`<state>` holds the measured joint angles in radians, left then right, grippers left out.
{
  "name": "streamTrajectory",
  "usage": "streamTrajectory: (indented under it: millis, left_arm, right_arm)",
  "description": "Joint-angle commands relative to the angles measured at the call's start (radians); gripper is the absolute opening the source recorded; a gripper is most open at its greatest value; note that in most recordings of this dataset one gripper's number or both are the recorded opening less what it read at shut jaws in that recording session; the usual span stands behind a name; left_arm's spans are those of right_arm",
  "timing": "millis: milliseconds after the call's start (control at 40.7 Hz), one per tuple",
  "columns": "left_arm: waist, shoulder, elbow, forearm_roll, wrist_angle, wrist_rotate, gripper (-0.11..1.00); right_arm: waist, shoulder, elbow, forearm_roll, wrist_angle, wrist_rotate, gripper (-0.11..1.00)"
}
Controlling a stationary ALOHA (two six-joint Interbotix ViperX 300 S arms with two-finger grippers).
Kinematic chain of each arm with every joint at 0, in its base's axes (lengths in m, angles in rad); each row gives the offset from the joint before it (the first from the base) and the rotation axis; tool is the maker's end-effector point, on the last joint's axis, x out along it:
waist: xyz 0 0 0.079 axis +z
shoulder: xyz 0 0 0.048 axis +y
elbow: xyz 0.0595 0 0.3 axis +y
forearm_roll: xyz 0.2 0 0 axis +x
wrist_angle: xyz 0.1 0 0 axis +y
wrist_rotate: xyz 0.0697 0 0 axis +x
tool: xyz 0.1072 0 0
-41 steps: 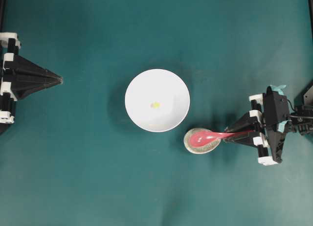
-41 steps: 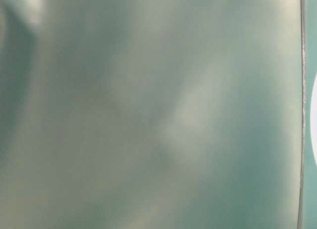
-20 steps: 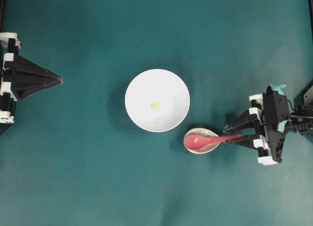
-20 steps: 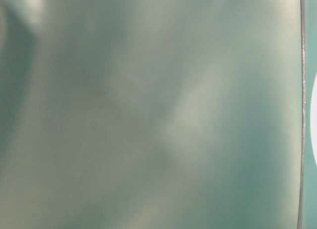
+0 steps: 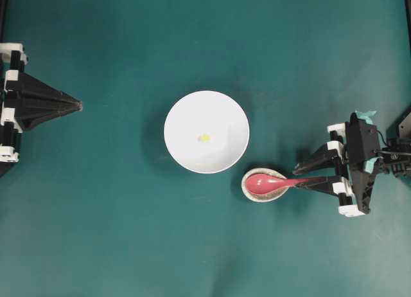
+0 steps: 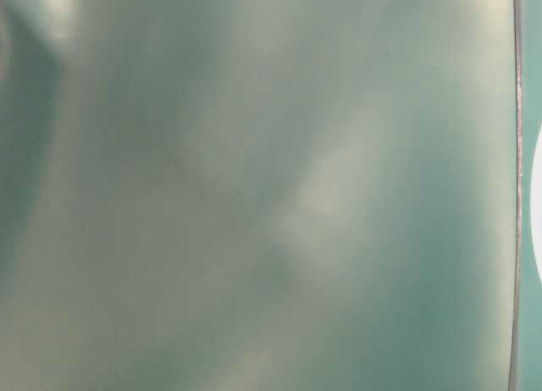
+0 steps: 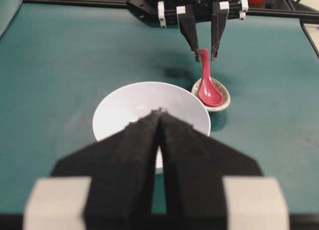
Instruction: Scoop the yellow hexagonal prism block from the bowl with a spoon using the right arm.
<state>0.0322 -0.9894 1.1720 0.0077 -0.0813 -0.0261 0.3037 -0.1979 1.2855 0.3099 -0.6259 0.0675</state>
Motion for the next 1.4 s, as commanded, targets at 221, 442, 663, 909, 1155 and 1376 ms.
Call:
streamTrajectory:
  millis: [221,442,663,909,1155,1376]
  left_arm:
    - [0.002,0.008,-0.02,0.002,0.0,-0.002,0.0]
    - [0.002,0.008,-0.018,0.002,0.002,-0.002,0.0]
    - [0.002,0.009,-0.018,0.002,0.003,-0.002,0.0]
    - [0.002,0.008,-0.018,0.002,0.002,-0.002,0.0]
    - [0.002,0.009,-0.018,0.002,0.002,-0.002,0.0]
    - [0.002,0.009,-0.018,0.002,0.003,-0.002,0.0]
  right_arm:
    - [-0.002,0.06,-0.008,0.037,-0.074,0.0,0.42]
    - [0.011,0.08,-0.014,0.038,-0.094,0.005,0.48]
    - [0.043,0.08,-0.011,0.038,-0.126,0.009,0.52]
    - [0.051,0.081,-0.002,0.038,-0.13,0.014,0.52]
    - [0.051,0.087,-0.002,0.038,-0.132,0.014,0.52]
    - [0.054,0.13,0.002,0.035,-0.189,0.012,0.51]
